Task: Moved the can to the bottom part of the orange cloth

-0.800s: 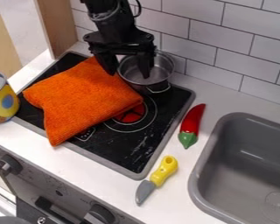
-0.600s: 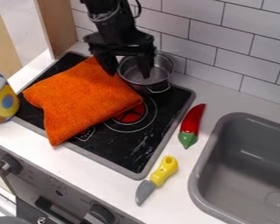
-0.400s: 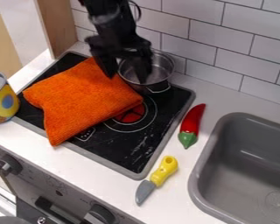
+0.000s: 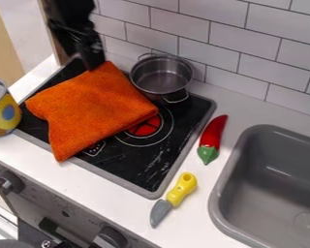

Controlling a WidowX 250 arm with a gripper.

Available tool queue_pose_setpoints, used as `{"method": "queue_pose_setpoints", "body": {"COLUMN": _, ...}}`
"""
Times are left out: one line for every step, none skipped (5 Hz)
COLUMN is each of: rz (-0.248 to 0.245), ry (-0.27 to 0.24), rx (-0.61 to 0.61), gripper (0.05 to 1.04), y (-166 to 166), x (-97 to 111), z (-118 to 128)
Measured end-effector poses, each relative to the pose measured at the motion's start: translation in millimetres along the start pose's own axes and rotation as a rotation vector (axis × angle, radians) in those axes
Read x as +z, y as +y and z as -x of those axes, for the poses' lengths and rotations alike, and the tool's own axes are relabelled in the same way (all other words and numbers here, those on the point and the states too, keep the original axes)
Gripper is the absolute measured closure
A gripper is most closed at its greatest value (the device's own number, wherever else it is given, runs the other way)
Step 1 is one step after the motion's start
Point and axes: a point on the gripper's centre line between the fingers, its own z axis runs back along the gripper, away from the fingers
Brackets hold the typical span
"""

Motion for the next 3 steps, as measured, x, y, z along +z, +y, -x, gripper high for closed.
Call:
{"method": "queue_pose_setpoints", "body": {"rz": 0.017, "ry": -0.005, "rx": -0.186, "gripper": 0.085, "y": 28, "x": 9, "z": 18}}
{"method": "queue_pose_setpoints", "body": {"rz": 0.003, "ry": 0.006, "rx": -0.300, "gripper": 0.085, "y": 57, "x": 21, "z": 33}}
{"method": "queue_pose_setpoints", "body": {"rz": -0.031, "ry": 0.042, "rx": -0.416, "gripper": 0.085, "y": 84, "x": 17, "z": 49}}
